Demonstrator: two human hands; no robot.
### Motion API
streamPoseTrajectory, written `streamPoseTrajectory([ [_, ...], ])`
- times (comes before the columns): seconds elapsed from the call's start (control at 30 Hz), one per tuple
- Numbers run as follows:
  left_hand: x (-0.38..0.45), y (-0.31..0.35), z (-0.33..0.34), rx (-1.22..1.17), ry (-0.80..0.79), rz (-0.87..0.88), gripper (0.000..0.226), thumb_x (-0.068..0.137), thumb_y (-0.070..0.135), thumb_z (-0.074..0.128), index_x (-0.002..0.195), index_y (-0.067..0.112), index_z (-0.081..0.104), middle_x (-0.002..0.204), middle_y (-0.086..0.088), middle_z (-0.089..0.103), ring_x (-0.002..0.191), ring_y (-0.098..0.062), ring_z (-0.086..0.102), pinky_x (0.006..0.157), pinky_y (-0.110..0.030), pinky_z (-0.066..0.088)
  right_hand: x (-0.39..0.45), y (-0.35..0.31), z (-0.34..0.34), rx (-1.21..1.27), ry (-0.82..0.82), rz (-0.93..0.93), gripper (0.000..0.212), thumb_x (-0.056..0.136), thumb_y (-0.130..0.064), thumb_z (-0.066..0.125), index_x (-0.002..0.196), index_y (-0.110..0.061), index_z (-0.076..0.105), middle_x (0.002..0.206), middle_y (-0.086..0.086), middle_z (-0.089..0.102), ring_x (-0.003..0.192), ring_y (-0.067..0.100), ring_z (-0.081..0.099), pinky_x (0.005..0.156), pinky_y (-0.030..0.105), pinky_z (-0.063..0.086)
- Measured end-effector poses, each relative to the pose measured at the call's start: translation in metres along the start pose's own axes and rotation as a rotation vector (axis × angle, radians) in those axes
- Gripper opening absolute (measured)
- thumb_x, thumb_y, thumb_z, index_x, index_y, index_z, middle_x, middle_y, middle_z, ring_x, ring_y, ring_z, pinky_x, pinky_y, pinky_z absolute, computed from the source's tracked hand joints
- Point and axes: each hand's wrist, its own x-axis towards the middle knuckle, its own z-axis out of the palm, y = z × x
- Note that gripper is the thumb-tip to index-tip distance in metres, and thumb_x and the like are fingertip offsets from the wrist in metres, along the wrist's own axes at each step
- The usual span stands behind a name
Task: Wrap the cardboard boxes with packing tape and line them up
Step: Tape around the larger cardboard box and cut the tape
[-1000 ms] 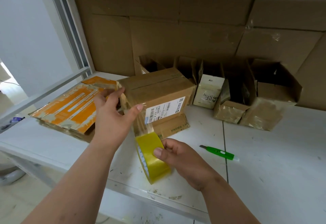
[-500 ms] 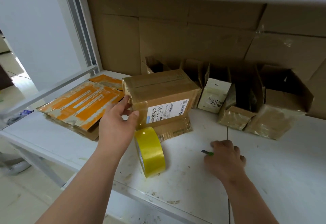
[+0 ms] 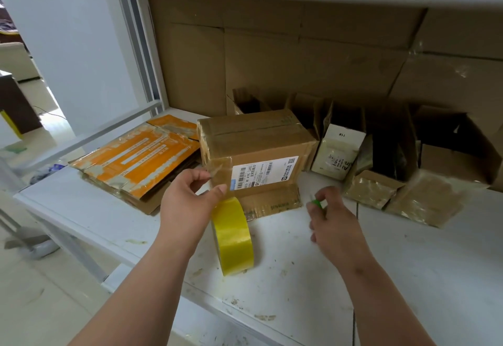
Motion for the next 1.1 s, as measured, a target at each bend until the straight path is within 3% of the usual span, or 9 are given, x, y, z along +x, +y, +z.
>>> streamPoseTrajectory([
  [0.13, 0.001, -0.003, 0.001, -0.064, -0.008, -0.051, 0.017, 0.08, 0.015, 0.081, 0.082, 0.022, 0.067, 0.106, 0.011, 0.071, 0.108, -0.015, 0.063, 0.081, -0.032, 0.054, -0.002, -0.029, 0.004, 0.187, -0.129, -0.08, 0.007, 0.099, -0.031, 0.053, 0.105, -0.034, 0.05, 0.075, -0.001, 0.057, 0.063, 0.015, 0.054, 0.061, 0.034, 0.047],
  [0.23, 0.004, -0.01, 0.001, -0.074, -0.036, -0.051, 0.015, 0.079, 0.014, 0.081, 0.07, 0.02, 0.07, 0.116, 0.008, 0.07, 0.113, -0.018, 0.063, 0.092, -0.043, 0.055, -0.003, -0.046, 0.007, 0.238, -0.219, -0.127, 0.017, 0.097, -0.022, 0.055, 0.1, -0.039, 0.057, 0.078, 0.003, 0.057, 0.066, 0.012, 0.051, 0.066, 0.032, 0.046],
  [0.37, 0.004, -0.008, 0.0, -0.078, -0.064, -0.034, 0.015, 0.079, 0.018, 0.08, 0.072, 0.031, 0.077, 0.118, 0.01, 0.069, 0.116, -0.015, 0.061, 0.097, -0.047, 0.052, -0.005, -0.065, 0.011, 0.238, -0.291, -0.24, 0.022, 0.097, -0.02, 0.057, 0.106, -0.04, 0.062, 0.07, -0.015, 0.053, 0.065, 0.002, 0.049, 0.069, 0.028, 0.045],
  [0.53, 0.002, -0.005, 0.001, -0.113, -0.07, -0.045, 0.019, 0.08, 0.013, 0.08, 0.07, 0.029, 0.08, 0.122, 0.01, 0.065, 0.112, -0.002, 0.057, 0.098, -0.038, 0.05, -0.003, -0.086, 0.022, 0.122, -0.265, -0.328, 0.01, 0.095, -0.026, 0.059, 0.103, -0.033, 0.063, 0.073, -0.015, 0.059, 0.065, 0.001, 0.055, 0.073, 0.035, 0.052],
  [0.67, 0.001, -0.003, 0.0, -0.14, -0.093, -0.038, 0.023, 0.08, 0.01, 0.079, 0.065, 0.027, 0.078, 0.119, 0.01, 0.065, 0.102, 0.012, 0.054, 0.089, -0.027, 0.049, -0.002, -0.097, 0.03, 0.005, -0.217, -0.419, 0.014, 0.093, -0.027, 0.06, 0.105, -0.026, 0.067, 0.09, -0.014, 0.062, 0.085, 0.006, 0.059, 0.081, 0.033, 0.053],
  [0.83, 0.002, -0.003, 0.001, -0.157, -0.099, -0.041, 0.017, 0.08, 0.011, 0.079, 0.07, 0.024, 0.079, 0.117, 0.013, 0.065, 0.108, 0.004, 0.057, 0.079, -0.021, 0.047, 0.002, -0.106, 0.035, -0.132, -0.175, -0.481, 0.017, 0.093, -0.029, 0.058, 0.105, -0.023, 0.068, 0.102, -0.006, 0.064, 0.094, 0.013, 0.057, 0.082, 0.033, 0.05],
  [0.9, 0.003, -0.003, 0.002, -0.158, -0.094, -0.031, 0.018, 0.08, 0.011, 0.078, 0.071, 0.026, 0.079, 0.118, 0.013, 0.064, 0.109, 0.0, 0.058, 0.082, -0.025, 0.049, 0.003, -0.108, 0.036, -0.146, -0.166, -0.478, 0.017, 0.093, -0.029, 0.058, 0.104, -0.023, 0.068, 0.104, -0.005, 0.064, 0.095, 0.014, 0.057, 0.082, 0.033, 0.05],
  [1.0, 0.004, -0.003, 0.002, -0.15, -0.097, -0.027, 0.032, 0.08, 0.007, 0.077, 0.058, 0.031, 0.076, 0.112, 0.016, 0.063, 0.109, -0.002, 0.058, 0.093, -0.034, 0.05, 0.005, -0.112, 0.038, -0.185, -0.155, -0.491, 0.017, 0.093, -0.028, 0.057, 0.105, -0.022, 0.068, 0.106, -0.004, 0.064, 0.093, 0.013, 0.057, 0.077, 0.029, 0.048],
  [1.1, 0.005, -0.003, 0.002, -0.127, -0.099, -0.024, 0.038, 0.079, 0.006, 0.078, 0.05, 0.029, 0.073, 0.109, 0.019, 0.062, 0.106, 0.003, 0.057, 0.09, -0.03, 0.048, 0.006, -0.114, 0.038, -0.209, -0.16, -0.493, 0.018, 0.094, -0.028, 0.057, 0.106, -0.022, 0.068, 0.106, -0.004, 0.063, 0.093, 0.013, 0.057, 0.075, 0.028, 0.048],
])
